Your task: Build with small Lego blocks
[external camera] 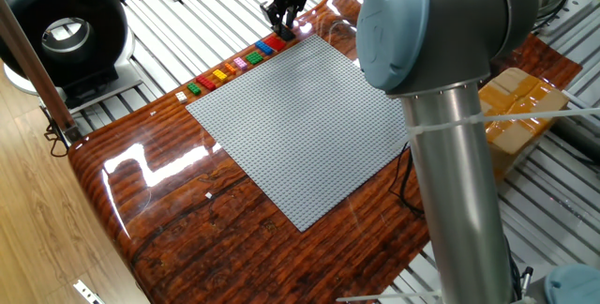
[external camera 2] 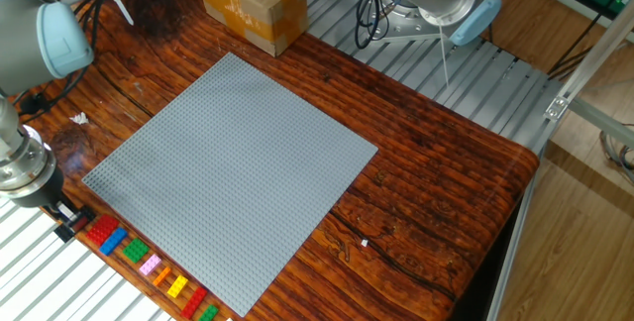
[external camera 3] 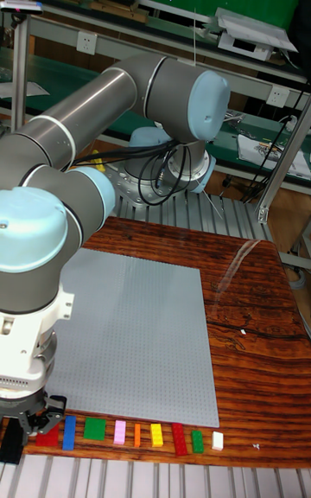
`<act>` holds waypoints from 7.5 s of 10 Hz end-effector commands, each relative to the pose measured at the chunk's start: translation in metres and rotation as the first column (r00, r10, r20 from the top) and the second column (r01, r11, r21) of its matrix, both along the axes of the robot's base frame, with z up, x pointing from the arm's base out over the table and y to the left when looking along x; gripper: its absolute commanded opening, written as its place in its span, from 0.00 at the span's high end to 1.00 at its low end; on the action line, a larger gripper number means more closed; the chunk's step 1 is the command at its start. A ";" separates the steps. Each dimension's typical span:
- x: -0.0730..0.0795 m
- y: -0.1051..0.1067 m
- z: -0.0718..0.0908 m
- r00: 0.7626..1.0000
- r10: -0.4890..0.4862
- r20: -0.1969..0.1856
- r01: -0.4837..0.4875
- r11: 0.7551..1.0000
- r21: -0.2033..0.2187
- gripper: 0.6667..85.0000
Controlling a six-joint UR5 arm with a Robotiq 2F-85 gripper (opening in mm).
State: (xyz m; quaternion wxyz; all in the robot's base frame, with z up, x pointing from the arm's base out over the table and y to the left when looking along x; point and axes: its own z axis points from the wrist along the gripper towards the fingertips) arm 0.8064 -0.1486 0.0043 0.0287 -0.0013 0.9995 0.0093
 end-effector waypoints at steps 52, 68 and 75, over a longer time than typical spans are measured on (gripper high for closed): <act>0.001 0.000 0.028 0.988 -0.152 0.028 0.153 0.988 -0.020 1.00; -0.093 0.015 0.011 0.998 -0.058 0.020 0.057 0.997 0.047 1.00; -0.095 0.014 -0.002 0.999 -0.018 0.036 0.016 0.998 0.059 1.00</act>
